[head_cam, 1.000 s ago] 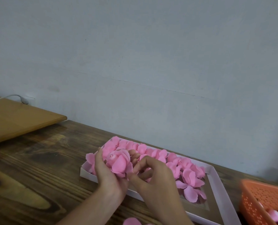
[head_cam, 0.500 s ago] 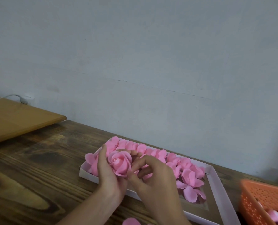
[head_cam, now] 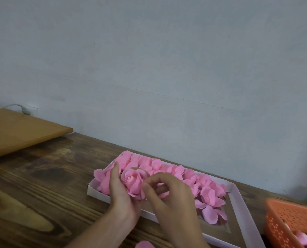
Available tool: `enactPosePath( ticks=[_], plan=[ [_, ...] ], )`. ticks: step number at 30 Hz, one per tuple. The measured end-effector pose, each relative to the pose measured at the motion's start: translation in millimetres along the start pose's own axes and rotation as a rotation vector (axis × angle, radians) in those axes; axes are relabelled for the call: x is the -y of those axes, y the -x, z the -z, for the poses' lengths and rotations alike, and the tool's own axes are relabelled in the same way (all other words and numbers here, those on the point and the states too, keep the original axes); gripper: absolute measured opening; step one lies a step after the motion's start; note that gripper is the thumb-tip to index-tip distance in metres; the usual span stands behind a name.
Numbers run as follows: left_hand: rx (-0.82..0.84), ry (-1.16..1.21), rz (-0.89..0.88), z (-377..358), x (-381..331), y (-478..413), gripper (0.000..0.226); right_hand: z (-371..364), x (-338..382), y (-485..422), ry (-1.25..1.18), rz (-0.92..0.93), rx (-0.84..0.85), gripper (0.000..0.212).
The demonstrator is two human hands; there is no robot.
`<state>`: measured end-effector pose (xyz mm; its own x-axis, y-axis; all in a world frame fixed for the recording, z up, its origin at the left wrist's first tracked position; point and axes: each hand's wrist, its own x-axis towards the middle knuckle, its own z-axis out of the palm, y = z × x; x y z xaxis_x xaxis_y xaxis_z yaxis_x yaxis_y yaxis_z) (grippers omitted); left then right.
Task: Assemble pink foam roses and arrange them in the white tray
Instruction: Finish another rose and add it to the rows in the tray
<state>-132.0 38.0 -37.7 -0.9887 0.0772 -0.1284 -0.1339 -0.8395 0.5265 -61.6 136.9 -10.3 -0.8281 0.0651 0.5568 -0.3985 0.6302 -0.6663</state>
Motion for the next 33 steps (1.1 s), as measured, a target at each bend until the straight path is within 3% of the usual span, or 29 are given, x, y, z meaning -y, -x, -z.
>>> enactPosePath(
  ticks=[8, 14, 19, 24, 26, 28, 30, 33],
  plan=[
    [-0.148, 0.043, 0.053, -2.7, -9.3, -0.5, 0.07, 8.9, -1.9, -7.5, -0.036, -0.084, 0.188, 0.022],
    [-0.272, 0.088, 0.146, -8.1, -11.0, 0.2, 0.07, 9.9, -5.3, -8.6, 0.076, -0.013, 0.244, 0.029],
    [-0.258, 0.081, 0.167, -9.1, -6.4, 0.0, 0.075, 8.6, -4.2, -9.2, 0.156, 0.055, 0.285, 0.045],
    [-0.298, 0.026, 0.206, -11.3, -9.2, 3.8, 0.076, 9.3, -4.7, -7.8, 0.246, 0.092, 0.284, 0.024],
    [-0.305, 0.066, 0.231, -14.1, -7.8, 6.7, 0.073, 9.3, -4.2, -6.7, 0.297, 0.134, 0.265, 0.029],
    [-0.271, 0.072, 0.239, -14.0, -8.7, 7.4, 0.056, 9.3, -2.8, -6.3, 0.389, 0.195, 0.256, 0.041],
    [-0.251, -0.025, 0.209, -8.6, -8.2, 7.4, 0.052, 10.8, 0.8, -5.9, 0.467, 0.286, 0.252, 0.049],
    [-0.196, -0.073, 0.22, -4.1, -4.8, 9.0, 0.061, 11.9, 6.6, -5.5, 0.473, 0.36, 0.282, 0.039]
  ],
)
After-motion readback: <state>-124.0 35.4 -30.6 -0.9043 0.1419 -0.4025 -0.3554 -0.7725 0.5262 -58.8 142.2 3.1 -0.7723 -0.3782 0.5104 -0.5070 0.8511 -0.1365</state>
